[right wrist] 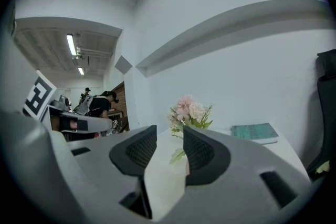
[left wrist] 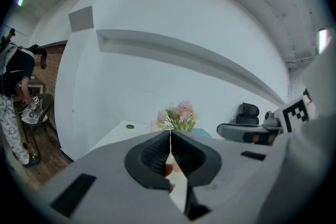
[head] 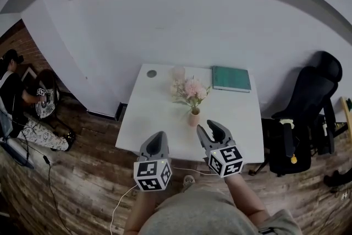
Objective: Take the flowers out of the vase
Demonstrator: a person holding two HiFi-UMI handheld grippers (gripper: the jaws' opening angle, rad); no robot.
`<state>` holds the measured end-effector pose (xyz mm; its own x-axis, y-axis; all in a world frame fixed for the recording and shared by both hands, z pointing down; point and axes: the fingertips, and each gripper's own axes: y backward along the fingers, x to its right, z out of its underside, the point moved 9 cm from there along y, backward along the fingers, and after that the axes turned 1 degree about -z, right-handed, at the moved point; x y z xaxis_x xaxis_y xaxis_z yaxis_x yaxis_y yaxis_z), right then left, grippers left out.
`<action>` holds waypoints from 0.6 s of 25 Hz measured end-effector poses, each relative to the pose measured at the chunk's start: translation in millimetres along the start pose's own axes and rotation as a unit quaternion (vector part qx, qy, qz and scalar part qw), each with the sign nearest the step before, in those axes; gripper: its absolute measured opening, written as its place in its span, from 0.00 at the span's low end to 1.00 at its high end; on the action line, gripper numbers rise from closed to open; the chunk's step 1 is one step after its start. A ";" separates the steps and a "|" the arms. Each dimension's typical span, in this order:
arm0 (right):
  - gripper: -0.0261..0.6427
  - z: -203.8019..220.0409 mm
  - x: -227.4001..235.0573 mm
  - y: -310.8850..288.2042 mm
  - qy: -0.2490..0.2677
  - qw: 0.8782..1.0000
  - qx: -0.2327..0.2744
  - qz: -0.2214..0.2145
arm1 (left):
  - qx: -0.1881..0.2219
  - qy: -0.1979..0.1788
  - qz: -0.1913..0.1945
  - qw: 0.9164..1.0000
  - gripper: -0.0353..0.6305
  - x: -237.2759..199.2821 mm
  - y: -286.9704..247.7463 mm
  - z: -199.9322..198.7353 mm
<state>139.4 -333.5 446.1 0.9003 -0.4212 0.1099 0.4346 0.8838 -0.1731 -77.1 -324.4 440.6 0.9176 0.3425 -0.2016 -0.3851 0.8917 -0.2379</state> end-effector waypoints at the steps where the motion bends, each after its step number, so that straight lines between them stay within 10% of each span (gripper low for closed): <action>1: 0.27 0.7 4.1 -4.8 0.000 1.000 -0.002 -0.001 | 0.000 0.001 -0.002 1.000 0.06 -0.6 -4.7 -0.4; 15: 0.31 20.7 54.6 -65.5 0.000 0.999 -0.040 -0.015 | -0.013 0.014 -0.022 1.000 0.06 -12.7 -58.6 2.8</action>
<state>159.6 -410.2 483.7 0.8872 -0.4467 0.1157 0.4613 0.8520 -0.2475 -65.9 -380.1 459.7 0.9308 0.2943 -0.2168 -0.3471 0.8975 -0.2720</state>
